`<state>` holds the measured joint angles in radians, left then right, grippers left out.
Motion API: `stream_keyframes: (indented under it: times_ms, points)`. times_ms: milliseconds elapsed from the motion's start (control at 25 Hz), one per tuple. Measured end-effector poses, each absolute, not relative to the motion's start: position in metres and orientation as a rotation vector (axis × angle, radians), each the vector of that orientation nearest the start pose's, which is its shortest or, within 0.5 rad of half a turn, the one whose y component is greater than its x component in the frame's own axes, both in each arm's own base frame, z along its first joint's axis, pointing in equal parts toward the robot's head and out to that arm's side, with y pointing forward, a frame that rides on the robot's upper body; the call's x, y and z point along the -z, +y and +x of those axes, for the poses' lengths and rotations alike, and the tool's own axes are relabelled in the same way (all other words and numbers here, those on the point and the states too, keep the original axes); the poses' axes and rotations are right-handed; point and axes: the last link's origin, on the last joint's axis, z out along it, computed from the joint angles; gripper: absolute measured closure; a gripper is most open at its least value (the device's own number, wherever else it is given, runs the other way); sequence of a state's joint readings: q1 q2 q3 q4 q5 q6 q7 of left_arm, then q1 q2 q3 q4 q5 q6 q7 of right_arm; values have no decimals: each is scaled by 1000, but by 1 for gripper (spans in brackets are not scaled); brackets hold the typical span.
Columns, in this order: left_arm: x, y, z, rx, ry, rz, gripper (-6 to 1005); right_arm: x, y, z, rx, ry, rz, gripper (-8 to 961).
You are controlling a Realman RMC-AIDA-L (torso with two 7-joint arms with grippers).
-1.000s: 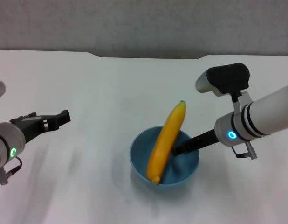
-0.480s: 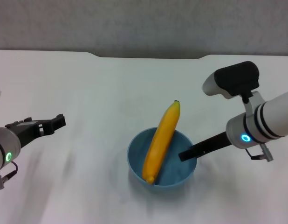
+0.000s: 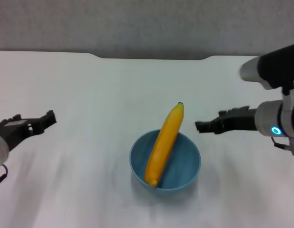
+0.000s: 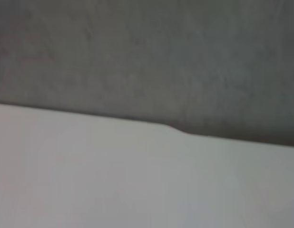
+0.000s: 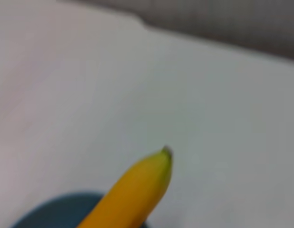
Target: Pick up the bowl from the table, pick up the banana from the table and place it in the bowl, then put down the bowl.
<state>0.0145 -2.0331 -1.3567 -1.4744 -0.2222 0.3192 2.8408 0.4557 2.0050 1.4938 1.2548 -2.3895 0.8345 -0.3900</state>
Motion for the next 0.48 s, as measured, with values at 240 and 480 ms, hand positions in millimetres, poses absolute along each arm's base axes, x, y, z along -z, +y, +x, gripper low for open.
stream_keyframes:
  times_ms: [240,480]
  points:
    - [-20,318,-289,482,-1013,-1626,103,20,380,213,-189,760,-2170,131]
    - [-9,311,-319,574,-907,-1598,103,34,362,220,-281,526,-2063,134]
